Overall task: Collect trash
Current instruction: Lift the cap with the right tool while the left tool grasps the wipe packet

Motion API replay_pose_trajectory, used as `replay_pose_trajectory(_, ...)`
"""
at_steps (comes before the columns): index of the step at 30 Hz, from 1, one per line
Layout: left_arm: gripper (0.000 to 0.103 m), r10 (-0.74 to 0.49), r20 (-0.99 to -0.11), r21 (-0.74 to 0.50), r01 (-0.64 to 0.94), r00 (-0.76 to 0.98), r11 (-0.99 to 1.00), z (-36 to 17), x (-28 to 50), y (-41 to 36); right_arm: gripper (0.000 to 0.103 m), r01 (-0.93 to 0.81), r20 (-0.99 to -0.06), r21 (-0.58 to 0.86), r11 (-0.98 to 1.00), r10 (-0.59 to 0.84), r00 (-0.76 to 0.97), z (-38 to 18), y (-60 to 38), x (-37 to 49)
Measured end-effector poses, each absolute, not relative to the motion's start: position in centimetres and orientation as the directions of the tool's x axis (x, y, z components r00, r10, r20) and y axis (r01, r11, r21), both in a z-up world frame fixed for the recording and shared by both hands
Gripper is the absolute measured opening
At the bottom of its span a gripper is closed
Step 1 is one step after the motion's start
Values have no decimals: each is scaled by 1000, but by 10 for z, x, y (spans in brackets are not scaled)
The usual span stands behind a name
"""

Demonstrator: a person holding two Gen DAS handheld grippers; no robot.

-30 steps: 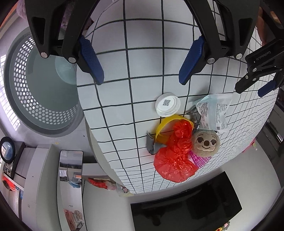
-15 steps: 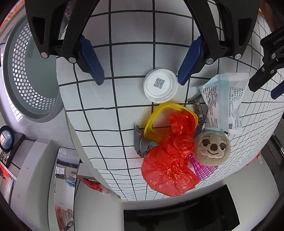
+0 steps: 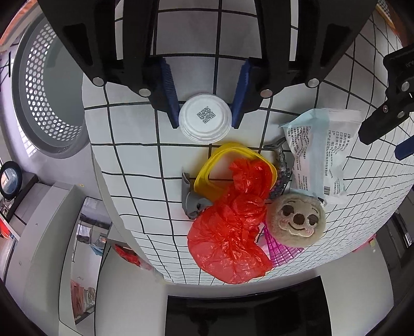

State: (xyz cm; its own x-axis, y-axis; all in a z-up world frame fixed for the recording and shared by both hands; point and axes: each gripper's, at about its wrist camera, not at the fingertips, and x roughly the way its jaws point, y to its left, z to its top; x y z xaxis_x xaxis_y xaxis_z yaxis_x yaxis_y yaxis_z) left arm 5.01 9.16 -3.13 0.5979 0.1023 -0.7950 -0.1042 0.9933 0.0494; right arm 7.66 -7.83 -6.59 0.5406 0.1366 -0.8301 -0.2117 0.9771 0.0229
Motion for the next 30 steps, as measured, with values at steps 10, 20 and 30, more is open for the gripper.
replay_pose_trajectory(10, 97, 58, -783, 6, -86, 619, 996, -18, 55, 72, 39, -149, -801, 83, 985, 155, 578, -51, -113, 56)
replay_pose_trajectory(20, 97, 71, -809, -4, -127, 583, 992, -34, 80, 57, 39, -95, -795, 140, 986, 169, 582, -52, -147, 45)
replay_pose_trajectory(30, 95, 138, -811, 69, -141, 569, 988, -50, 90, 43, 39, -76, -794, 178, 981, 189, 577, -62, -162, 43)
